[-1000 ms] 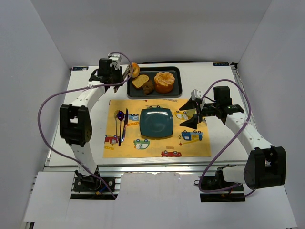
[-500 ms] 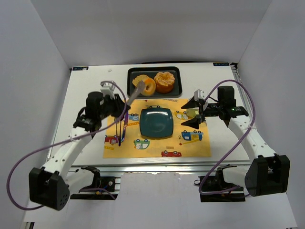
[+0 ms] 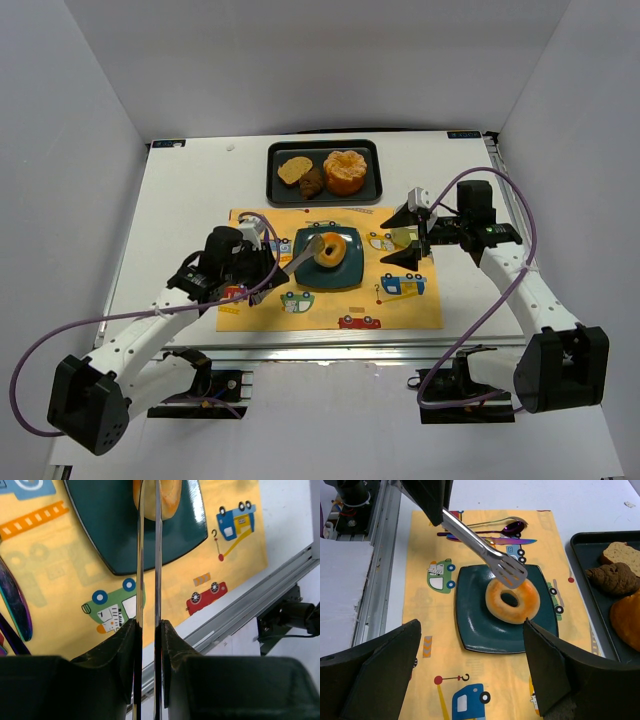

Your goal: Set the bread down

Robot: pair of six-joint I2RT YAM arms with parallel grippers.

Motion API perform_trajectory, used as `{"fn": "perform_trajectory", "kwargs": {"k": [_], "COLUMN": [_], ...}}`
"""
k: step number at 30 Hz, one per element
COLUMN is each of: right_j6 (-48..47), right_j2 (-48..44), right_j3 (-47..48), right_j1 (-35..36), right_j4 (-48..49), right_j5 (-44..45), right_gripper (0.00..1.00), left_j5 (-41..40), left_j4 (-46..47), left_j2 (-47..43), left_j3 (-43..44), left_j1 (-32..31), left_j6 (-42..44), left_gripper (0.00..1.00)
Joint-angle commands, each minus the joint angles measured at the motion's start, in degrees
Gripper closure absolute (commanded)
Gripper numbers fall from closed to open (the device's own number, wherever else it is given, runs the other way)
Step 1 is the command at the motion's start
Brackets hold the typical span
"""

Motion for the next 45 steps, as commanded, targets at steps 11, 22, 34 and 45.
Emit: {"fn": "perform_trajectory", "kwargs": {"k": [11,22,34,45], "right_j6": [1.11,-0.91,-2.05,8.20], "right_j2": [-2.48,-2.39,-1.69,-3.62], "right_j3": [0.84,0.93,2.68,0.05], "right_j1": [-0.22,-0.22,-0.13,0.48], "right_j4": [-1.02,-2.60,-4.36,0.81], "right_j5": [-0.46,-0.20,0.85,10.33], "right_gripper": [0.13,0.13,0.13,0.11], "left_j5": [-5.72,-19.24,-23.14,-18.47], "left_j4": [-1.34,-6.08,4.42,15.88], "left_j2": [-1.23,0.00,19.41,30.15], "left_j3": [3.12,9.79,10.69,3.57], "left_j1": [-0.81,-0.29,30.73,37.42], "left_j6": [0.63,2.91,27.15,25.07], "left_gripper": [0.49,0.73,0.87,0.41]}}
